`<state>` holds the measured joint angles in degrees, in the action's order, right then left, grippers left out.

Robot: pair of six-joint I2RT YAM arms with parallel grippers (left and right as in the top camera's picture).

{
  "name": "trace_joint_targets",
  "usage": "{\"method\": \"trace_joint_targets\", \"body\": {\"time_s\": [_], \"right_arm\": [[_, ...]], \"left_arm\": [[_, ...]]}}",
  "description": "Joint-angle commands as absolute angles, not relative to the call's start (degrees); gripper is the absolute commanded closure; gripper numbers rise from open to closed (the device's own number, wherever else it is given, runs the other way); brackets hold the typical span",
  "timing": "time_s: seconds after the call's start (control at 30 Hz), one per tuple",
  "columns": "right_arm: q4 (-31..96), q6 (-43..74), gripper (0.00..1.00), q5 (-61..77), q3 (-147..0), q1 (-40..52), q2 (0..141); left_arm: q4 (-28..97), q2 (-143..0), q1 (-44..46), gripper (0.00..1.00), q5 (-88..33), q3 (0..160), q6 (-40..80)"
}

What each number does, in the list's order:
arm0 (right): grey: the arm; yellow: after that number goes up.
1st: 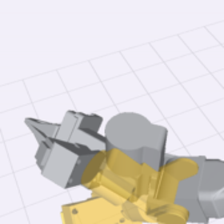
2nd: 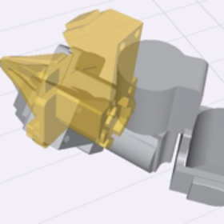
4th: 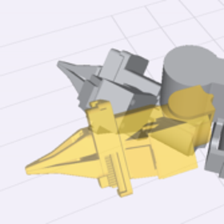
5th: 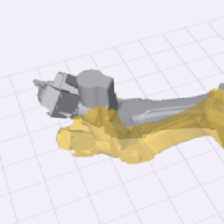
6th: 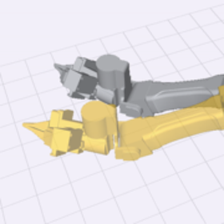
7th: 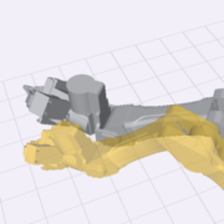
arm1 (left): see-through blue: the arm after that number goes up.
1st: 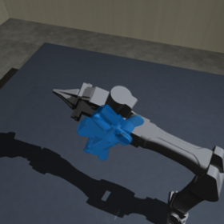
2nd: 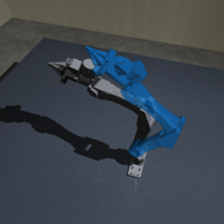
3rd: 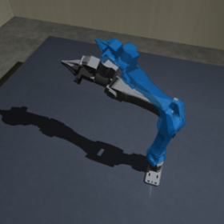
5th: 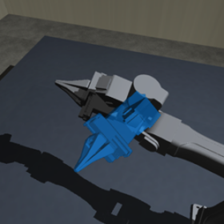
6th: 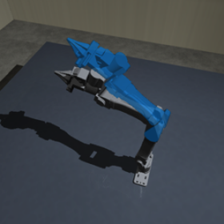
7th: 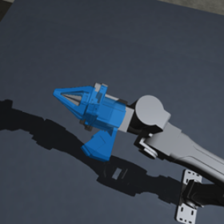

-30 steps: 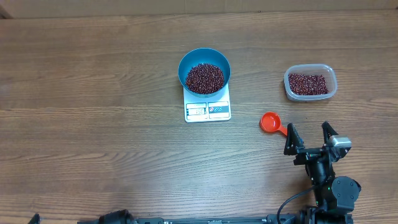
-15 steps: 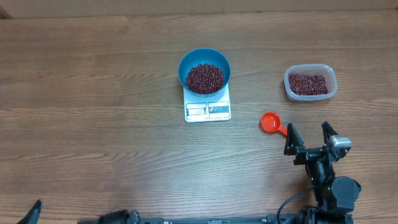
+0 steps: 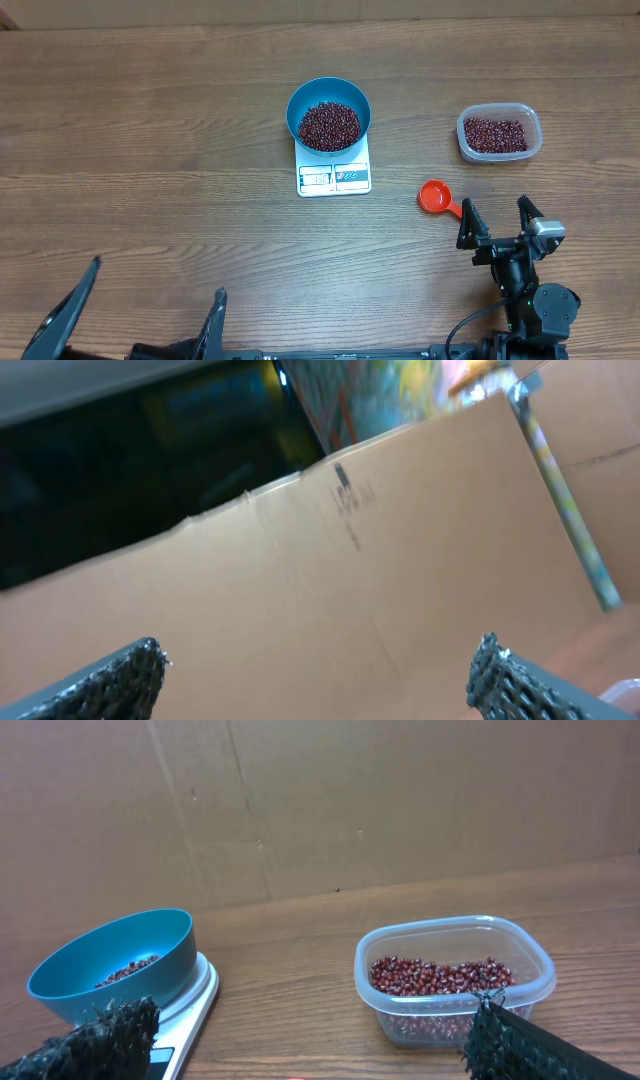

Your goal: Scoop item into bowl and weigh 150g on scale

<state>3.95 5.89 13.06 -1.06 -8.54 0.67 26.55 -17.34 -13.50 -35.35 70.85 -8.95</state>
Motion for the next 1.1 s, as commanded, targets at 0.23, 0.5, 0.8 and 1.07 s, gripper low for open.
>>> {"method": "trace_joint_targets", "body": {"time_s": [0.23, 0.5, 0.8, 1.07], "right_arm": [[3.6, 5.5, 0.00, 12.5, -0.5, -8.4, 0.2], [3.6, 5.5, 0.00, 12.5, -0.5, -8.4, 0.2], [3.6, 5.5, 0.00, 12.5, -0.5, -8.4, 0.2], [3.6, 5.5, 0.00, 12.5, -0.5, -8.4, 0.2]], "left_arm": [[38.0, -16.6, -12.6, 0.00, -35.9, 70.6, -9.4], [41.1, -16.6, -12.6, 0.00, -35.4, 70.5, -9.4], [47.9, -16.6, -8.3, 0.00, -33.9, 69.2, -15.1], [50.7, -10.5, -6.7, 0.00, -32.0, 66.0, -15.0]]}}
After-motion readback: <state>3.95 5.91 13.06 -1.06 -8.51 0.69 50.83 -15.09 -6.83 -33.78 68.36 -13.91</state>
